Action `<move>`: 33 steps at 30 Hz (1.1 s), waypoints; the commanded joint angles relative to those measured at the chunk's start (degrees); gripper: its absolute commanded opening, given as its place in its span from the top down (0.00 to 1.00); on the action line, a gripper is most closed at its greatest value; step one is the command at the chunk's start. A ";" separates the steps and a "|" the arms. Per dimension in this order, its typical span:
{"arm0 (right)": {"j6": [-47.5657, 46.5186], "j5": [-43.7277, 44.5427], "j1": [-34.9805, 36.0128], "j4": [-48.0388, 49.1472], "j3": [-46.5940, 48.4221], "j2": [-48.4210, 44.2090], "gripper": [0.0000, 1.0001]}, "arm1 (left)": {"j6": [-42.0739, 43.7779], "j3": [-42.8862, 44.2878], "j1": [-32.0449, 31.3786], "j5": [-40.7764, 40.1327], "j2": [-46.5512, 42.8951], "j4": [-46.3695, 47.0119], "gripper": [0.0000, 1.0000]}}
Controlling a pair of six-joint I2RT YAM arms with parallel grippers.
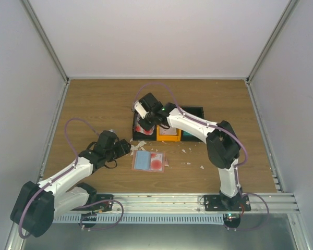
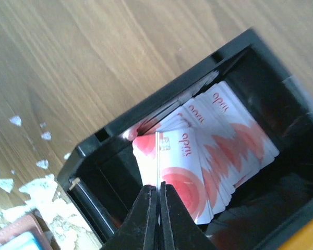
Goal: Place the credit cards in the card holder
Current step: Pick up the credit card from the storage box.
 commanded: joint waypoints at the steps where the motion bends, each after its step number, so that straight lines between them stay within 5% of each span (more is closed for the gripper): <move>1: 8.13 1.91 -0.17 1.88 0.32 -3.22 0.99 | 1.98 -0.82 0.28 2.20 -1.40 5.33 0.24; 21: 26.42 -22.73 -10.67 17.36 -12.96 -14.17 0.99 | 0.80 4.66 5.09 22.60 6.08 25.27 0.11; 33: 37.72 -39.41 -13.13 30.39 -22.12 -19.90 1.00 | 1.23 8.68 5.53 31.01 14.90 40.07 0.16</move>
